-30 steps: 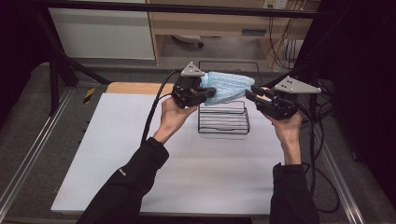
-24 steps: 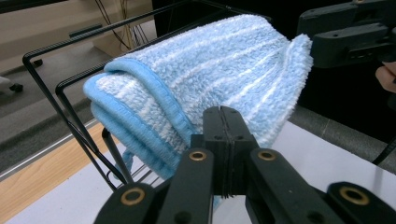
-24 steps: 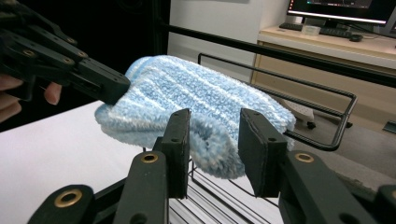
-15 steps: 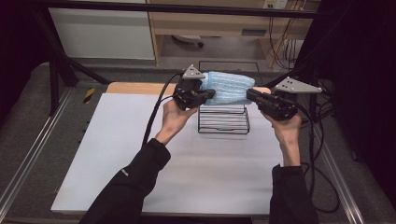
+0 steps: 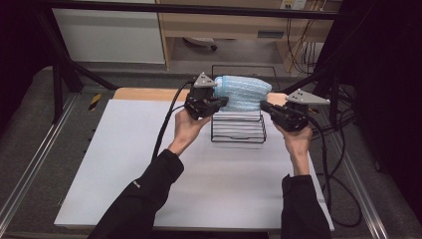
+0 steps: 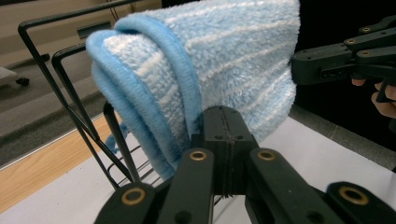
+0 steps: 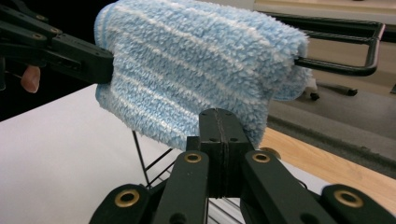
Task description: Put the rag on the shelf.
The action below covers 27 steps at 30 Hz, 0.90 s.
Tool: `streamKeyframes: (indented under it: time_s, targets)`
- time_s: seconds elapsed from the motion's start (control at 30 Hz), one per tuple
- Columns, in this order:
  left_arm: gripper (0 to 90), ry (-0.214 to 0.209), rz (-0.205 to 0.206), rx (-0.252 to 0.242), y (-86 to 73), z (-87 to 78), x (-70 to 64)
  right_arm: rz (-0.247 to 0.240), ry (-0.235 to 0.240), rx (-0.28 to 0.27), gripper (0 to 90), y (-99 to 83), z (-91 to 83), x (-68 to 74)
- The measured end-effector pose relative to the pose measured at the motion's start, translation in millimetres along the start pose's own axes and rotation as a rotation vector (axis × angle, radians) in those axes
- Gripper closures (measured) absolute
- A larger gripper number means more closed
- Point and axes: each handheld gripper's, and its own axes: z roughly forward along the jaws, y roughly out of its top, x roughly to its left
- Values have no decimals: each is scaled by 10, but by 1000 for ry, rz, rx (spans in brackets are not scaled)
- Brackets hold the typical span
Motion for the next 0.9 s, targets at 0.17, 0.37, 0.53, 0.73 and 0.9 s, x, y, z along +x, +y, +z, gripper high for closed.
streamKeyframes:
  time_s: [0.17, 0.37, 0.53, 0.73, 0.9]
  targets:
    - [895, -8, -11, -16, -12, -5, 13, -9, -6, -16, 899, -10, 15, 16]
    - [868, -26, -19, -31, -34, -96, 26, -10, 5, -47, 808, 4, -62, 62]
    - [777, -14, -13, -27, -31, -187, 24, -9, 8, -39, 691, 41, -97, 116]
    - [636, 12, 6, -8, -47, -315, 43, 20, 19, -33, 526, 125, -167, 161]
    - [502, -11, -7, 6, -110, -437, 87, 48, 20, -8, 364, 178, -227, 174]
